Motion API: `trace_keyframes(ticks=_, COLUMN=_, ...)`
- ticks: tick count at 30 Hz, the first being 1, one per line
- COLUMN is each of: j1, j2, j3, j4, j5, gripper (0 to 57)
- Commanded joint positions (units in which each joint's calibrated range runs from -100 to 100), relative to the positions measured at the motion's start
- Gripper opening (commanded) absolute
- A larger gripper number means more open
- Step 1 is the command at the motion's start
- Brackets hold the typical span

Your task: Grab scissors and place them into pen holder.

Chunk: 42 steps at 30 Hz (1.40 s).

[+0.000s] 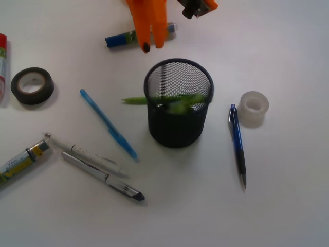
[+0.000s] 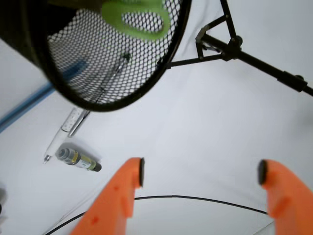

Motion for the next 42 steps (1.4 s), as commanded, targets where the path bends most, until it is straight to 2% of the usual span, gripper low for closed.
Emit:
trace_keyframes(ticks=1, j1=0.24, j2=-2.53, j3=0.12, j4=-2.19, j5=-0.29, gripper=31.3)
trace_keyframes(ticks=7, j1=2.11, j2=-2.7, j3=-7.03, j4=4.99, j5=-2.15, gripper=31.3)
trace_keyframes(ticks=13, j1=6.44, j2=-6.61, j3=-20.98, j4=39.37, j5=-9.82, gripper=31.3)
trace_keyframes(ticks=16, j1=6.37, j2=-14.26, j3=-18.53, j4=45.23, j5=-13.14, gripper=31.2)
trace_keyframes(ticks=21, j1=3.0, j2=-35.51, j3=1.3, j4=42.96, j5=-14.36, gripper=31.2)
trace_keyframes(ticks=29, j1=-0.21, j2=-64.67, j3=44.06, j4=20.3, j5=-8.84, gripper=31.2)
trace_keyframes(ticks=36, j1=-0.14, j2=-79.63, j3=61.99, j4=19.25, j5=-8.4, gripper=31.0)
trace_keyframes(ticks=37, j1=-0.14, j2=-79.03, j3=63.35, j4=19.42, j5=-8.4, gripper=30.2)
trace_keyframes(ticks=39, j1=-0.59, j2=-78.27, j3=65.16, j4=20.04, j5=-8.45, gripper=21.8)
trace_keyframes(ticks=42, j1=-0.51, j2=-78.95, j3=64.62, j4=23.19, j5=-8.69, gripper=5.5)
